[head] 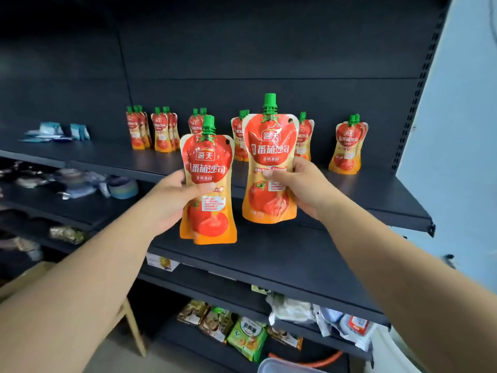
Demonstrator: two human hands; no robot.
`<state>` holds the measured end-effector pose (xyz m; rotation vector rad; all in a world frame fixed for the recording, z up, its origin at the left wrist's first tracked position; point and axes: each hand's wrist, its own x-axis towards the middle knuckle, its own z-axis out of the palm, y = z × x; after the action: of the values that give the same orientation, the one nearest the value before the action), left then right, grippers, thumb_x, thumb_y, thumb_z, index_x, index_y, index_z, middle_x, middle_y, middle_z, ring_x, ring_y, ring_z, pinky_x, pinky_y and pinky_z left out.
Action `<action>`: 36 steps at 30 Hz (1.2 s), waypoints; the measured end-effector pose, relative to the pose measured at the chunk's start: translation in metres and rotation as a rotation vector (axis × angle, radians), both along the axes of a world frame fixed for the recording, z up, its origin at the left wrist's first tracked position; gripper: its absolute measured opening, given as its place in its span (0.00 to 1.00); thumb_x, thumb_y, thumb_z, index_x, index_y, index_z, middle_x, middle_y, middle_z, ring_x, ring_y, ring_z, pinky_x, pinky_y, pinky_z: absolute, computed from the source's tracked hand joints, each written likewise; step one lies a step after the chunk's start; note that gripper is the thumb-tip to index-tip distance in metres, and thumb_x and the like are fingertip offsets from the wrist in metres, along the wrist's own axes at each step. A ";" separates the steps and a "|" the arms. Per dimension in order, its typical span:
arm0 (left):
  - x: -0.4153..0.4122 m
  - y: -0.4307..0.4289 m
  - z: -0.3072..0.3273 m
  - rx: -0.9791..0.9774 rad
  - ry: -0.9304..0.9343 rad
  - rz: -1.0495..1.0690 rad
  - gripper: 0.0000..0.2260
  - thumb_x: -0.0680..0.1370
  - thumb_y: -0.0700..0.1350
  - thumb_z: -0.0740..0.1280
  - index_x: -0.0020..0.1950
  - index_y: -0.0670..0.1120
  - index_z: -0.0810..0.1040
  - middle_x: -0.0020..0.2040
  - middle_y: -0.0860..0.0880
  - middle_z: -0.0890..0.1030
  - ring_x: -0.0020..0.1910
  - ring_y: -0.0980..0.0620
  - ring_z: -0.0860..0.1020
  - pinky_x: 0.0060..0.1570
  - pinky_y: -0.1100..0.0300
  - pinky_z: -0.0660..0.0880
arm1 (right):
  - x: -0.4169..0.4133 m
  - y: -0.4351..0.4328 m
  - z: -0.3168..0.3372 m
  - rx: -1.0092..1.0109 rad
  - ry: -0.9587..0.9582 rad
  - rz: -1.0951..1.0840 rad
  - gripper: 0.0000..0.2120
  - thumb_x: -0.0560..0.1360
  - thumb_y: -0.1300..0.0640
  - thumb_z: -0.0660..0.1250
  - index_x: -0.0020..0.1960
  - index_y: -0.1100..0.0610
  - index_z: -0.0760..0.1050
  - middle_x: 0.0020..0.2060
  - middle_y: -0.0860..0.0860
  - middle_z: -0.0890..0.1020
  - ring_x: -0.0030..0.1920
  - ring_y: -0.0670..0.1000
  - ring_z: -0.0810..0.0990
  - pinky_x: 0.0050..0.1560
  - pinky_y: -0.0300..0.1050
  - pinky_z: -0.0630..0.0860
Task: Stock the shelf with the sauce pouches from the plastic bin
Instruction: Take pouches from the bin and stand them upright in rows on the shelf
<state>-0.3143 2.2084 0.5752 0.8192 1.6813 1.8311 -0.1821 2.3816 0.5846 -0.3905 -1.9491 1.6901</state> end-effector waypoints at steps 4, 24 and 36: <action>-0.061 -0.030 0.006 -0.010 0.018 0.026 0.12 0.71 0.37 0.68 0.53 0.48 0.74 0.51 0.48 0.80 0.51 0.51 0.78 0.47 0.56 0.74 | -0.055 -0.032 0.004 -0.007 -0.002 -0.021 0.16 0.71 0.57 0.70 0.58 0.56 0.73 0.53 0.53 0.82 0.54 0.53 0.81 0.59 0.56 0.75; -0.306 -0.083 0.017 -0.093 0.139 0.188 0.10 0.72 0.40 0.70 0.51 0.48 0.76 0.50 0.49 0.81 0.50 0.52 0.79 0.42 0.57 0.74 | -0.308 -0.062 0.011 0.002 0.033 -0.082 0.09 0.69 0.61 0.73 0.45 0.52 0.76 0.46 0.51 0.83 0.49 0.52 0.82 0.55 0.52 0.77; -0.497 0.029 0.006 -0.122 0.139 0.324 0.12 0.72 0.39 0.70 0.53 0.47 0.75 0.56 0.47 0.80 0.56 0.47 0.78 0.60 0.47 0.72 | -0.500 0.038 -0.006 0.019 -0.002 -0.076 0.14 0.69 0.61 0.73 0.54 0.56 0.76 0.51 0.52 0.82 0.53 0.54 0.80 0.58 0.55 0.75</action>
<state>-0.8110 2.2375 0.5812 0.6665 2.0939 1.8901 -0.6821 2.4196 0.5787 -0.4535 -1.9251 1.6226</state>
